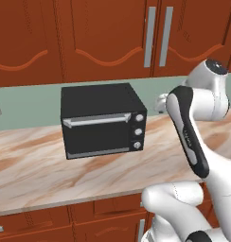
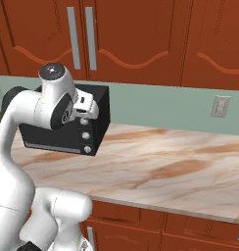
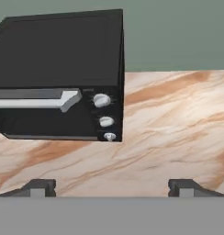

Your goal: Move the mayonnaise and shaker from the cabinet to the dining counter.

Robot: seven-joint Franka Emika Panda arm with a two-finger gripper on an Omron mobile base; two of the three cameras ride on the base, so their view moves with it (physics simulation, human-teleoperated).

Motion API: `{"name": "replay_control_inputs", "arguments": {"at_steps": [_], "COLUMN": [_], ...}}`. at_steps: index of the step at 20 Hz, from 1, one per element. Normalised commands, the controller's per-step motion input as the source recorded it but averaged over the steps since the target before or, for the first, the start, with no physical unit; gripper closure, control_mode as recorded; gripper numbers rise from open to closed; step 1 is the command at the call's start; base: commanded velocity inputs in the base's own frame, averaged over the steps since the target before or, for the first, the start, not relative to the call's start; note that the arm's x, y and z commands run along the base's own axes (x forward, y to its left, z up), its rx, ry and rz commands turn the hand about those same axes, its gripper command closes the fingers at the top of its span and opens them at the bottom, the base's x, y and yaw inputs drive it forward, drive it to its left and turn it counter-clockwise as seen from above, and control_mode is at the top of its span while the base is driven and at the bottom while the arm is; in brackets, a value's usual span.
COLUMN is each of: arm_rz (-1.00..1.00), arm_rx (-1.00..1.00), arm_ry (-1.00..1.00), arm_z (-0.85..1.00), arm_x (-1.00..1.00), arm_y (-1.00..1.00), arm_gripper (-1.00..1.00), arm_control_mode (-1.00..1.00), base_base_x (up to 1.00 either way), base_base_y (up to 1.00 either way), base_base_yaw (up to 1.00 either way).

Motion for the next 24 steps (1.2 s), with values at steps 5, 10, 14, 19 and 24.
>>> {"name": "replay_control_inputs", "arguments": {"at_steps": [5, 10, 14, 19, 24], "arm_rz": [0.00, -0.01, -0.01, -0.02, -0.02], "arm_rx": [0.00, 0.00, 0.00, 0.00, 0.00], "arm_ry": [-0.52, -0.49, -0.49, -0.47, -0.37], "arm_z": [0.53, 0.56, 0.54, 0.54, 0.51], "arm_x": [-0.37, -0.17, -0.07, 0.00, 0.00], "arm_y": [0.00, 0.00, 0.00, 0.00, 0.00], "arm_gripper": [-1.00, -1.00, -1.00, -1.00, -1.00], "arm_control_mode": [-1.00, -1.00, -1.00, -1.00, -1.00], "base_base_x": [0.00, 0.00, 0.00, 0.00, 0.00], "base_base_y": [0.00, 0.00, 0.00, 0.00, 0.00], "base_base_yaw": [0.00, 0.00, 0.00, 0.00, 0.00]}}
